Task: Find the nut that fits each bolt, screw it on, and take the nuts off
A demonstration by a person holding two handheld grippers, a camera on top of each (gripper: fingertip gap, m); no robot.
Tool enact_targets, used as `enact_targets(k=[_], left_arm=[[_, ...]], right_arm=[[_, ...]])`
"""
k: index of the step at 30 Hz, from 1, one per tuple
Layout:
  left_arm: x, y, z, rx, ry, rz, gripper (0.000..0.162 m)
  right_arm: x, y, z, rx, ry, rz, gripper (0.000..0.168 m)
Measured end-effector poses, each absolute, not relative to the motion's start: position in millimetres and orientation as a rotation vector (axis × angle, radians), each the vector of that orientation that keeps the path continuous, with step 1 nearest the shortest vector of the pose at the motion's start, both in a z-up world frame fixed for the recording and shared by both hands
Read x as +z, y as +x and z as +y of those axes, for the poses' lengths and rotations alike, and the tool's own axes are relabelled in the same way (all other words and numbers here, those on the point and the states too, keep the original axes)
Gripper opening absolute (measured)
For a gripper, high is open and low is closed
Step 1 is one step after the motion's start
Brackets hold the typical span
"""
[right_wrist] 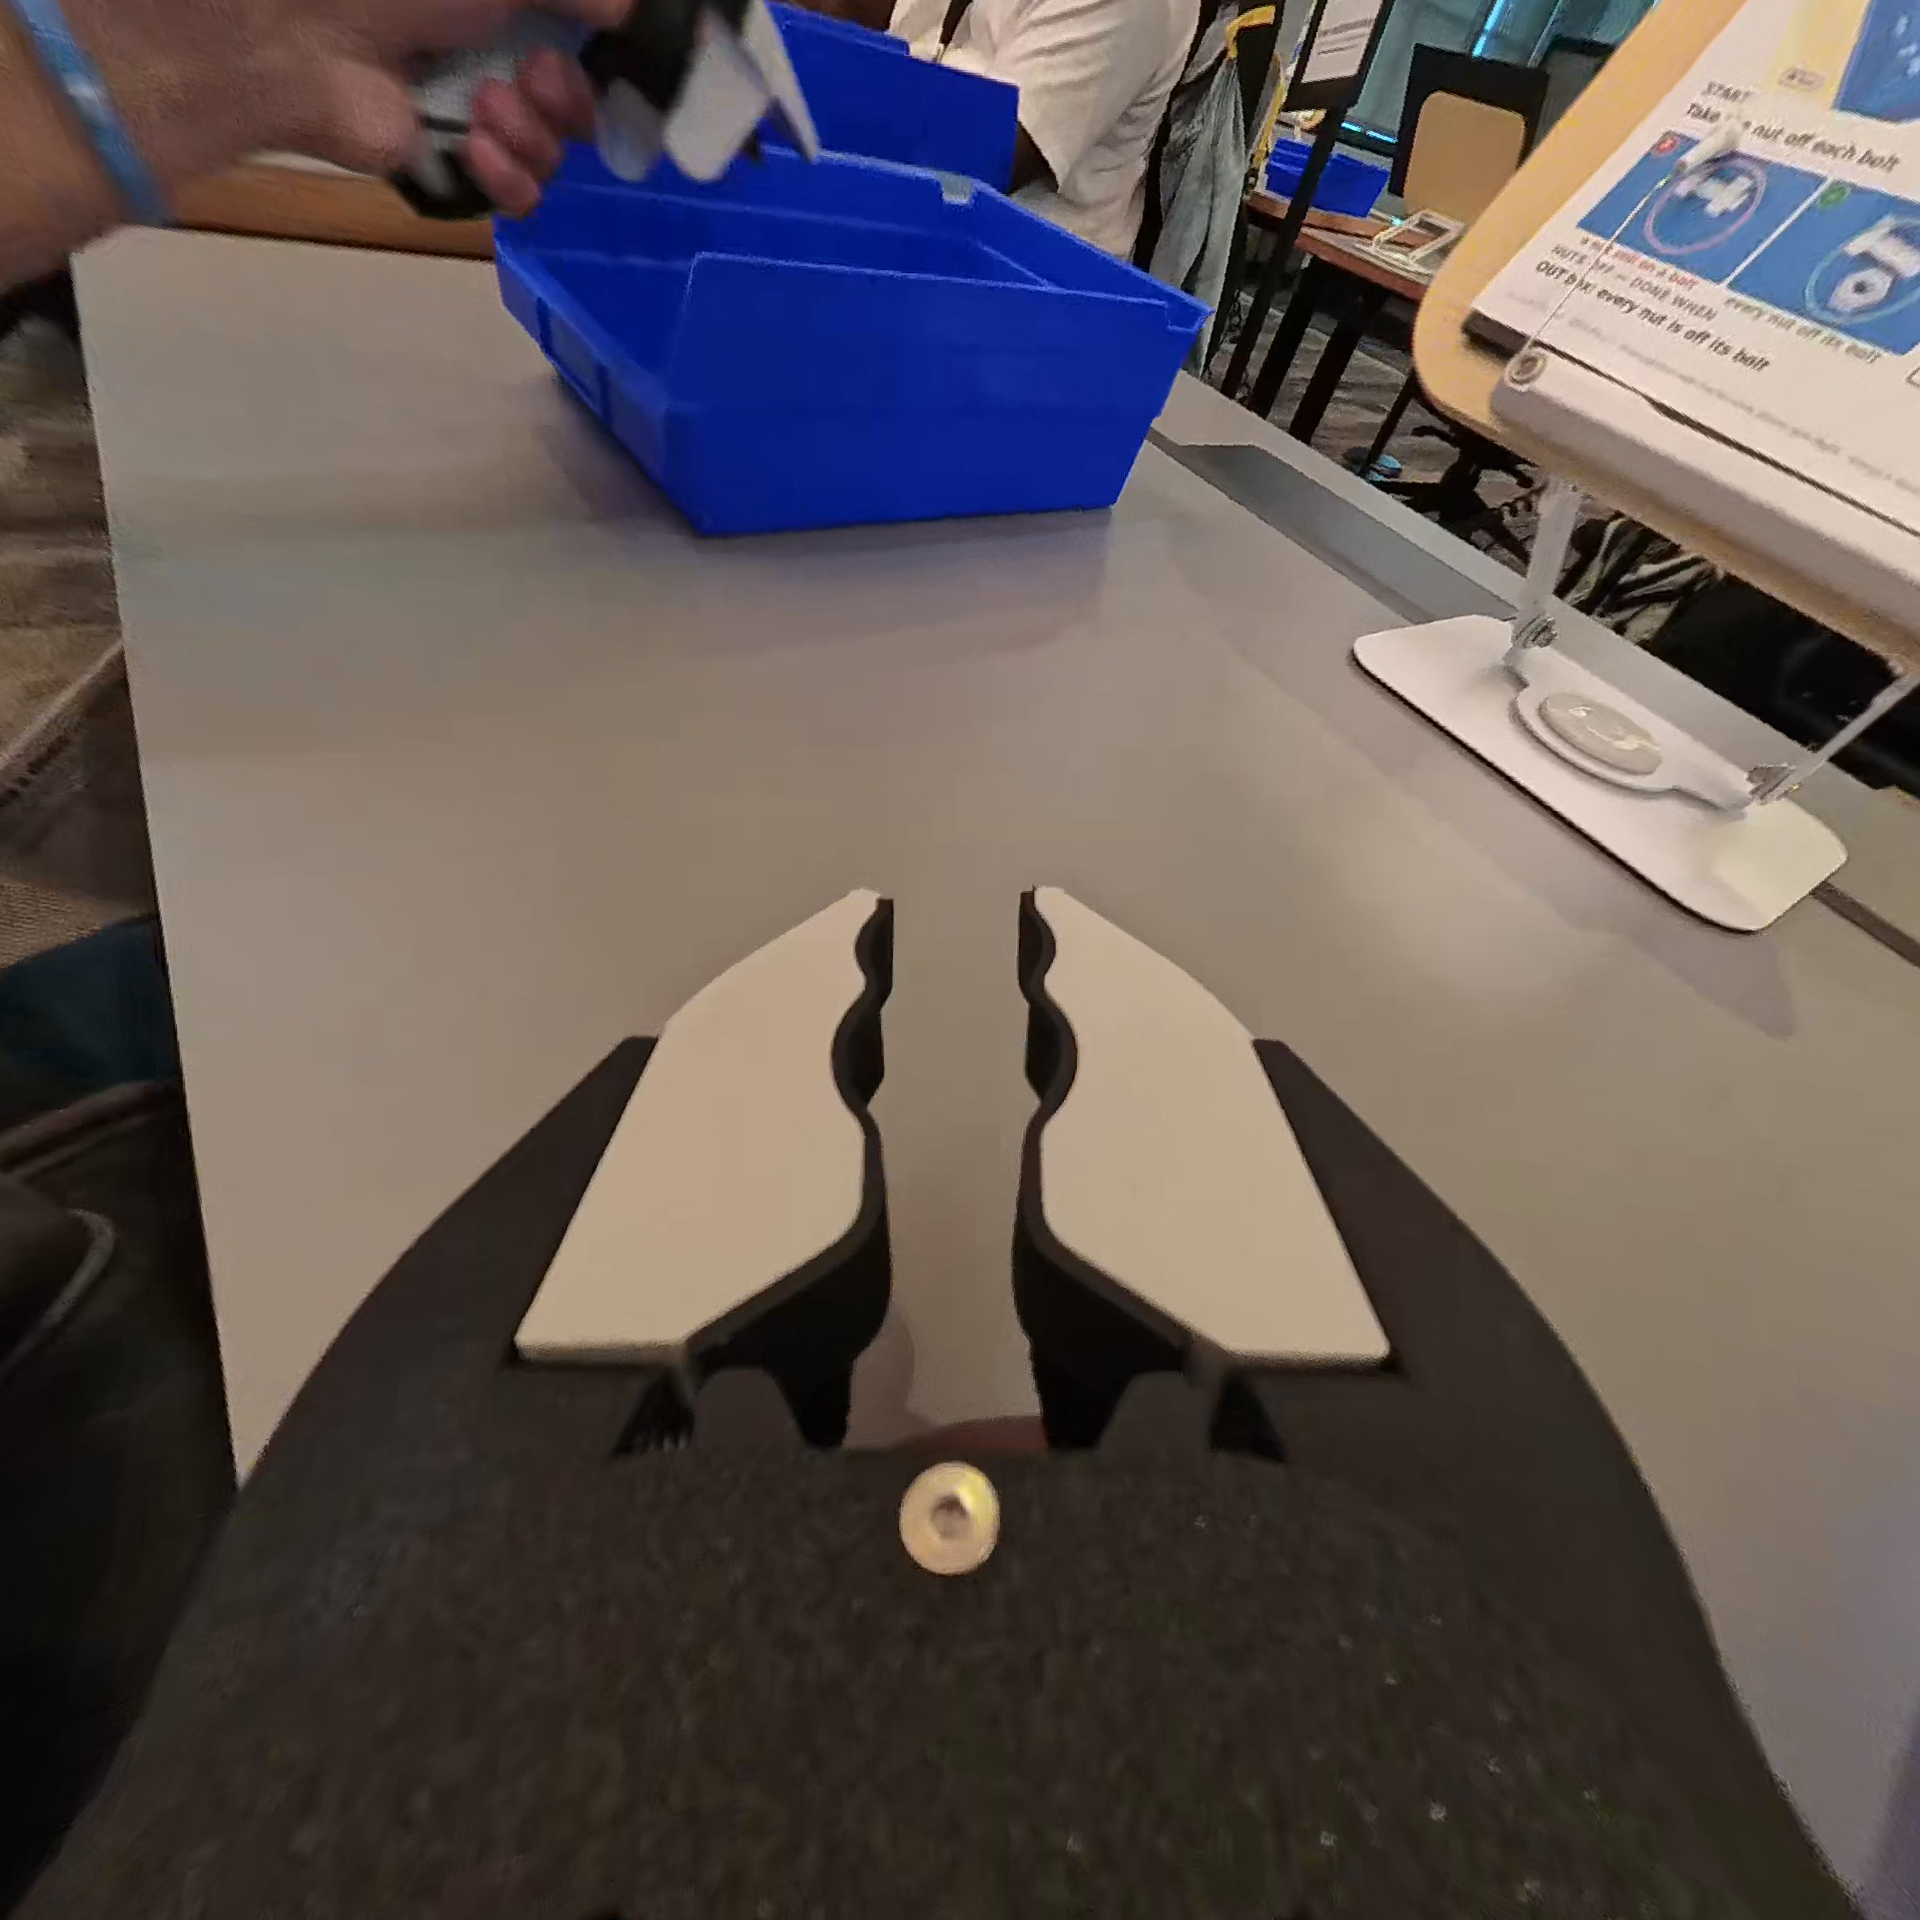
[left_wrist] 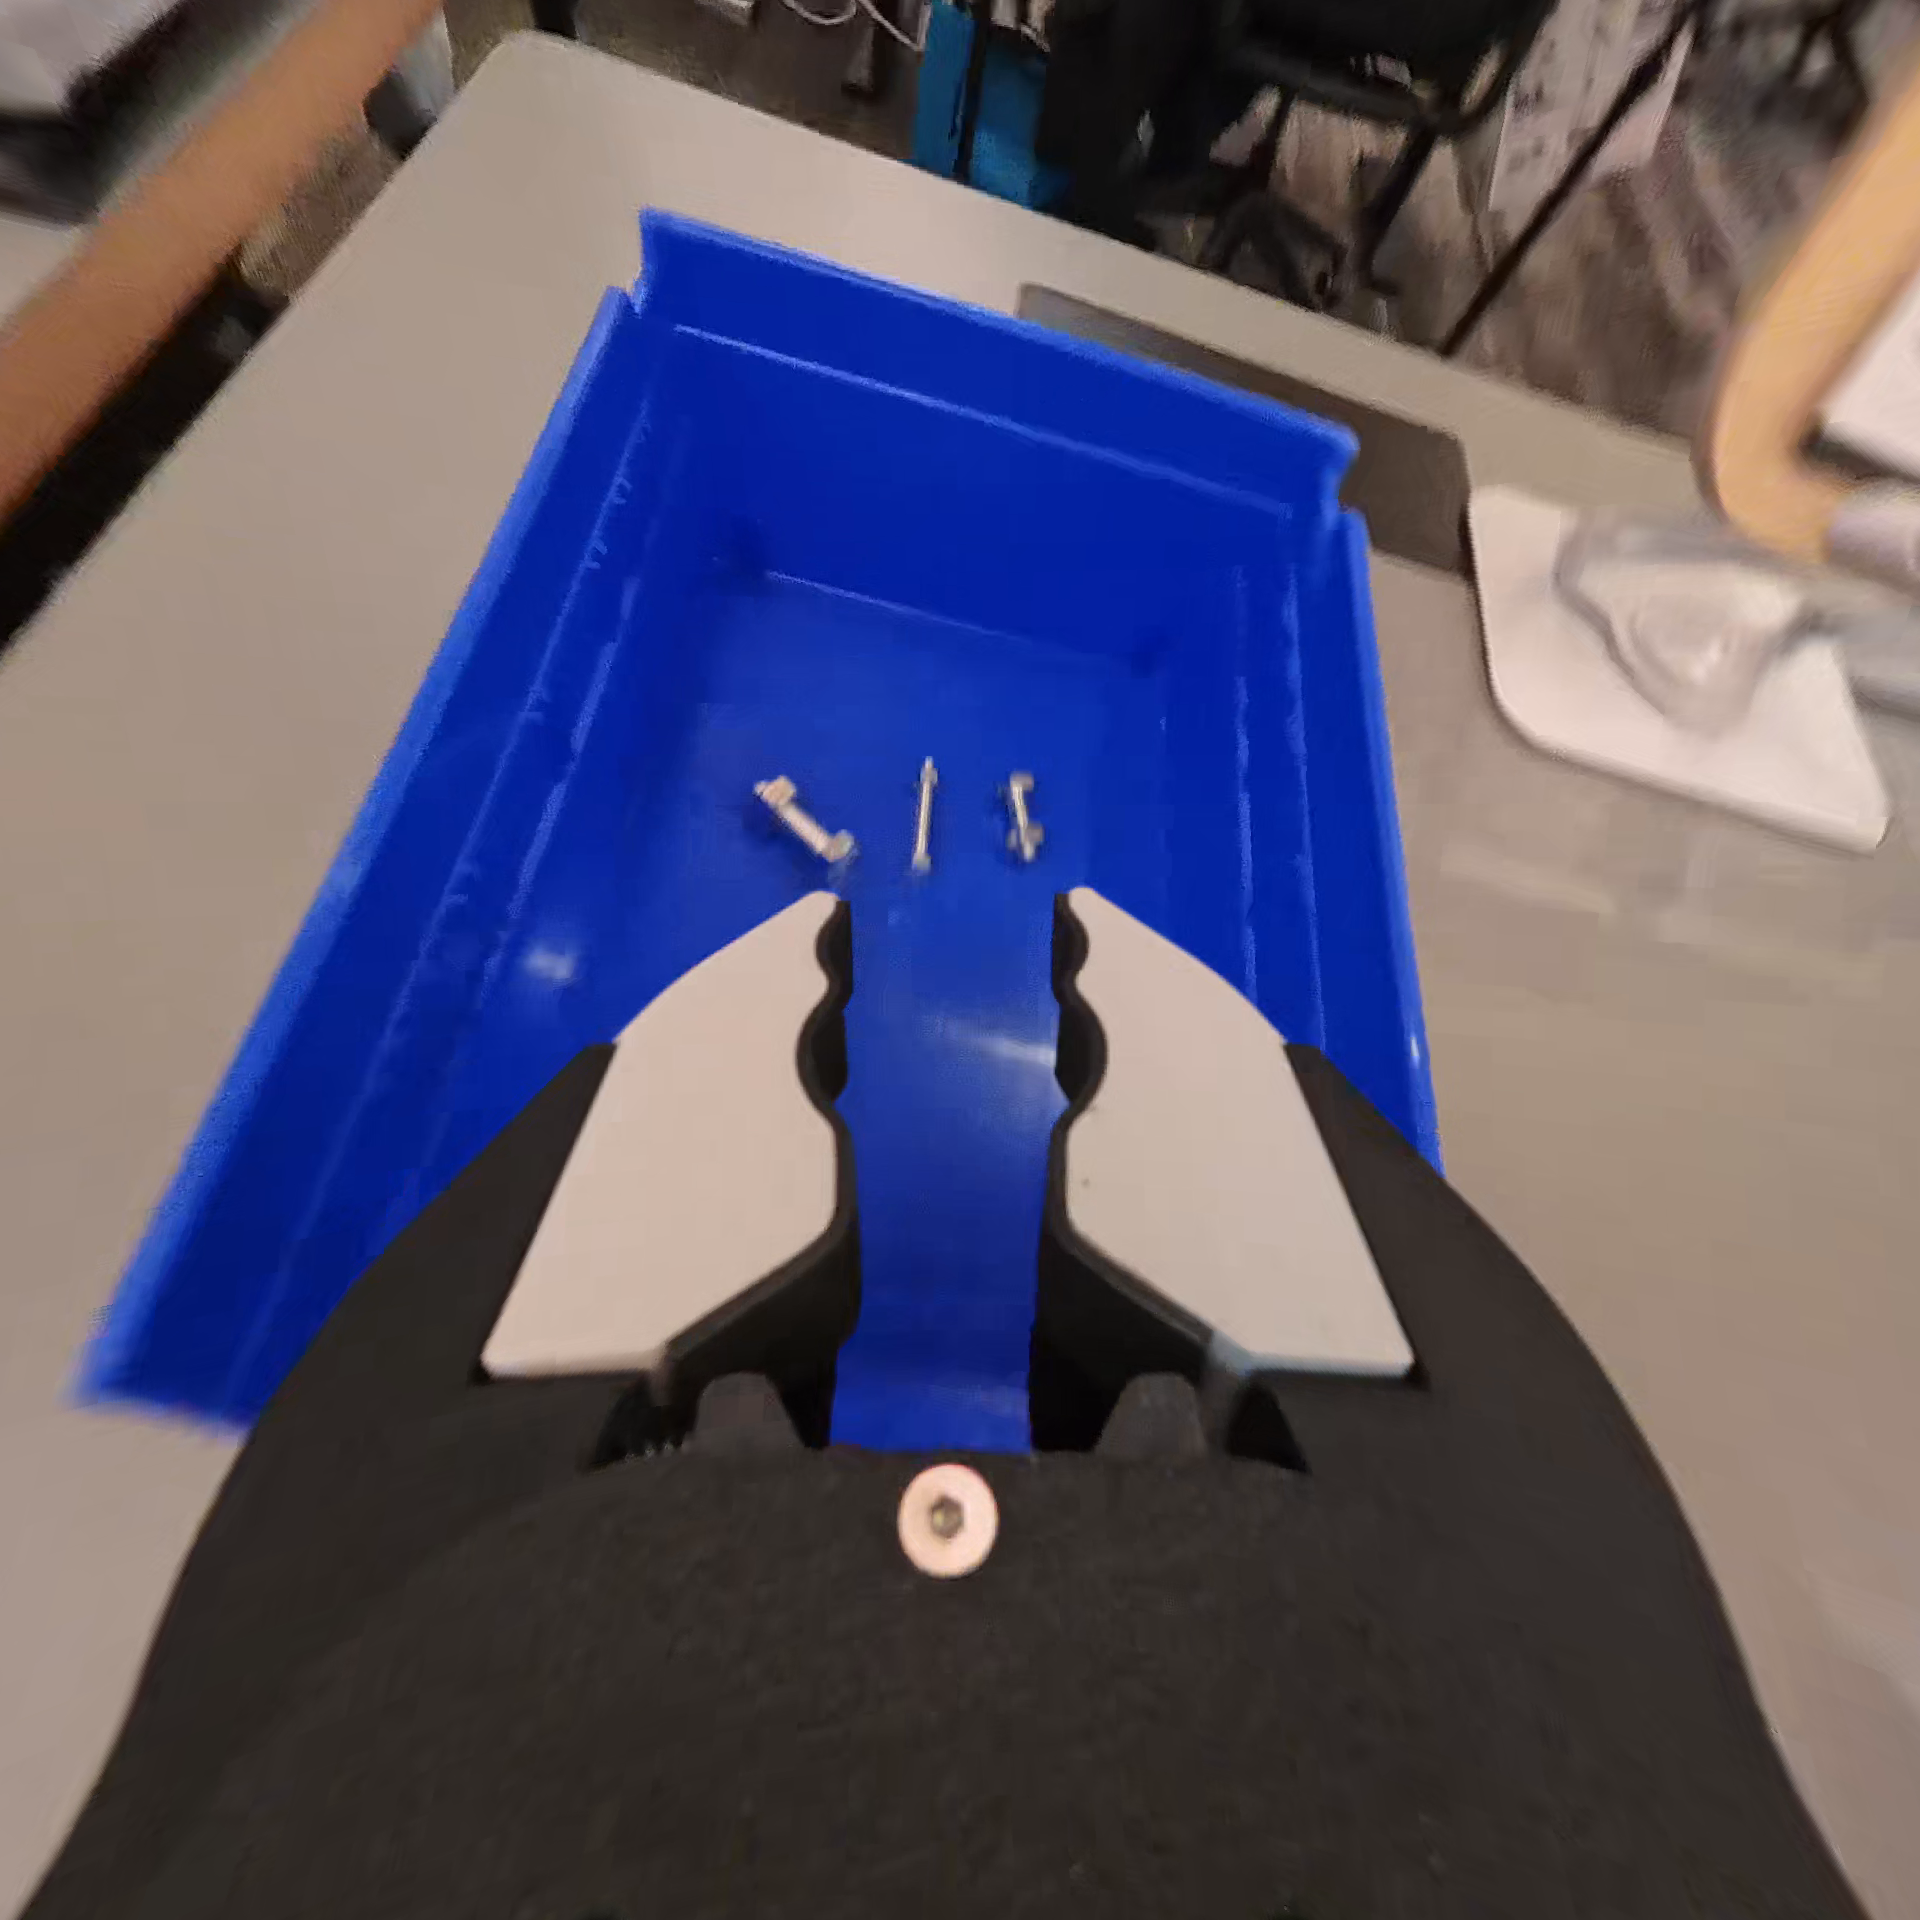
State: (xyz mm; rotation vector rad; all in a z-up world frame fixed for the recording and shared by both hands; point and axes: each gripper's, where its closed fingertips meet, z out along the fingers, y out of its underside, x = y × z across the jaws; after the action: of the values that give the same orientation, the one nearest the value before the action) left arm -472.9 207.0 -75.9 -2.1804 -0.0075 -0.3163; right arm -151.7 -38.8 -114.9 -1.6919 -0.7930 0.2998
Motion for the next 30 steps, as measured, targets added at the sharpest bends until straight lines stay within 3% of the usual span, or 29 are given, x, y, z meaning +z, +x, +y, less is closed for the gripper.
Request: enact_targets(k=[14,15,16,18,22,30], left_arm=[[-176,-486,267,-0.152,-2.54,-0.327,0.038],[-181,-486,268,-0.142,-2.569,-0.316,0.036],[-182,-487,270,-0.113,-2.567,-0.296,0.019],[-183,-488,267,-0.067,-2.61,-0.255,0.018],[-171,-482,260,-0.116,-2.628,-0.129,0.017],[-72,-413,204,-0.479,-2.233,0.541,0.017]], right_arm=[[-107,-144,-45,0.333,-1.678,-0.815,0.02],[-105,-143,-45,0.346,-1.678,-0.806,0.02],[-104,-141,-44,0.358,-1.675,-0.797,0.02],[-103,-138,-43,0.369,-1.676,-0.787,0.019],[-102,-132,-41,0.363,-1.68,-0.773,0.018],[-110,-121,-32,0.476,-1.749,-0.688,0.018]])
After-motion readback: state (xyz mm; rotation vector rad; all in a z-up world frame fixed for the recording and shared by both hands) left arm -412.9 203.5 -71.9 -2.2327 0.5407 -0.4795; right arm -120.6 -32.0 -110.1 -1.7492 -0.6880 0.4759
